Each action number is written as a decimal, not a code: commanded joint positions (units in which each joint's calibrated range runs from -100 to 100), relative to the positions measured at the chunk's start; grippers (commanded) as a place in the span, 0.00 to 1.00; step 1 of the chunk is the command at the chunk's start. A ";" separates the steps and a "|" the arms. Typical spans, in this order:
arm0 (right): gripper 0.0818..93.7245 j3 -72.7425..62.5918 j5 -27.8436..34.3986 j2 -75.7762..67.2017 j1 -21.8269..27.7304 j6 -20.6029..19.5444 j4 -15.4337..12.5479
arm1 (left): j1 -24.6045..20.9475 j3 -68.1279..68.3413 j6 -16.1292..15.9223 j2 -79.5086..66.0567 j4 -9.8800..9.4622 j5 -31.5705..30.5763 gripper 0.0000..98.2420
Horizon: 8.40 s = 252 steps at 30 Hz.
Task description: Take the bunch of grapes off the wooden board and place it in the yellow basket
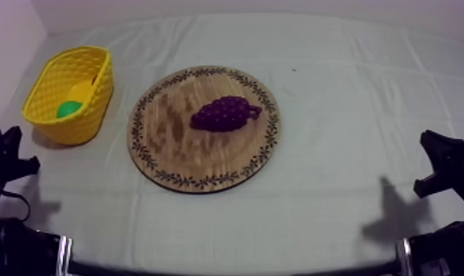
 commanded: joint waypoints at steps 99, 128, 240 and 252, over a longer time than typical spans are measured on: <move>0.00 -0.03 -0.03 -0.01 0.02 -0.01 0.01 | 38.99 -95.44 -3.34 106.44 -4.41 34.95 0.16; 0.00 -0.03 -0.03 -0.01 0.02 0.03 0.01 | 36.40 -92.17 -7.69 119.83 -2.60 30.25 0.98; 0.00 -0.03 -0.03 -0.01 0.02 -0.01 0.01 | 4.63 -64.49 6.60 89.64 -8.59 21.94 0.85; 0.00 -0.03 -0.03 -0.01 0.02 -0.01 0.01 | 3.08 -57.09 7.89 69.24 -7.70 9.42 0.14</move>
